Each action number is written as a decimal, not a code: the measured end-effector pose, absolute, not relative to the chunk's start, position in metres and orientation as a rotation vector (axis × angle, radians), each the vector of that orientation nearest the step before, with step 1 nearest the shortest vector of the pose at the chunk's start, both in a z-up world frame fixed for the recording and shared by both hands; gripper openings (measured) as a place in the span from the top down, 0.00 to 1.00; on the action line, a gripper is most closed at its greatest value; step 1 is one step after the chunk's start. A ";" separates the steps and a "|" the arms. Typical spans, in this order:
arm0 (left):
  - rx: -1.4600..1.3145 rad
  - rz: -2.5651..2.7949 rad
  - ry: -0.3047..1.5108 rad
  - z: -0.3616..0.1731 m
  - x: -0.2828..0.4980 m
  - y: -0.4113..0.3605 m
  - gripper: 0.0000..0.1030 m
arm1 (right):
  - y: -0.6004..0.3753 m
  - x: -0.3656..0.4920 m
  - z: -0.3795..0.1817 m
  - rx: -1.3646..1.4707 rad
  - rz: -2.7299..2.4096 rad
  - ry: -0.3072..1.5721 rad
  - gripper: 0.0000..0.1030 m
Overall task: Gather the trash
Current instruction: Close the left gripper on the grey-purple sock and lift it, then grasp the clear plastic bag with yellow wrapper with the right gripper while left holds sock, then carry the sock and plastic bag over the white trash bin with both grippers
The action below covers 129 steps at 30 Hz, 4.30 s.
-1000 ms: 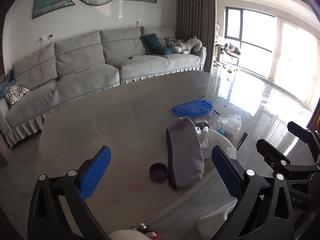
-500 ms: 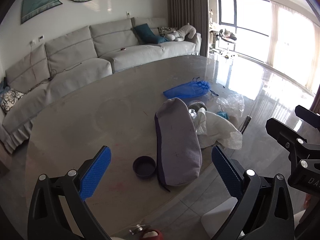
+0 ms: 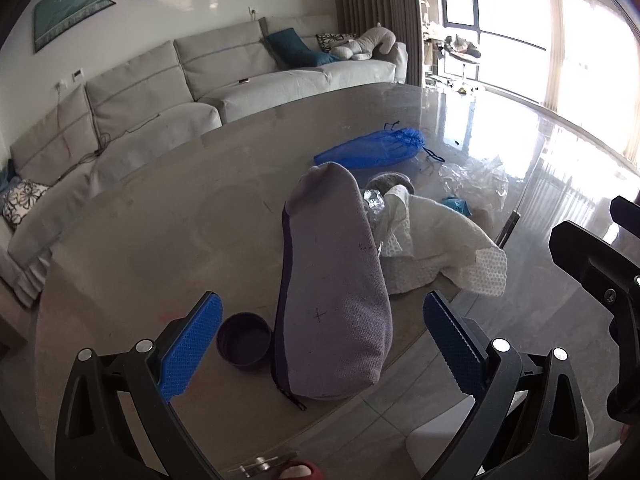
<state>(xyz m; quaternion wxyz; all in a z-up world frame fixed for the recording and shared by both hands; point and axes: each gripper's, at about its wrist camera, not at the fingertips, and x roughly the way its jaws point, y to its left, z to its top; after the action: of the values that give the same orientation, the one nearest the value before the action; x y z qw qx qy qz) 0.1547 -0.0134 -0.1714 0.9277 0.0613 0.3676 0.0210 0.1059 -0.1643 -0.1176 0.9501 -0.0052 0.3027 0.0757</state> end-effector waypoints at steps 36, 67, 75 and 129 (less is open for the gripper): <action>0.074 0.036 0.827 -0.208 0.185 0.002 0.69 | -0.153 0.130 -0.145 -0.003 0.187 0.655 0.03; 0.037 0.160 0.693 -0.143 0.156 0.096 0.72 | -0.055 0.167 -0.177 0.075 0.316 0.712 0.03; 0.018 0.165 0.691 -0.144 0.155 0.105 0.72 | -0.023 0.180 -0.210 0.029 0.278 0.777 0.46; 0.147 -0.492 0.674 -0.143 0.004 -0.088 0.71 | -0.214 -0.075 -0.103 0.042 -0.048 0.457 0.83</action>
<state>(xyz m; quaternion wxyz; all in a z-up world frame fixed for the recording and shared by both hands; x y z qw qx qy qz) 0.0035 -0.0875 -0.1425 0.9115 0.0712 0.3271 -0.2389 -0.0747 -0.2136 -0.1031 0.9735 0.0206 0.2265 -0.0240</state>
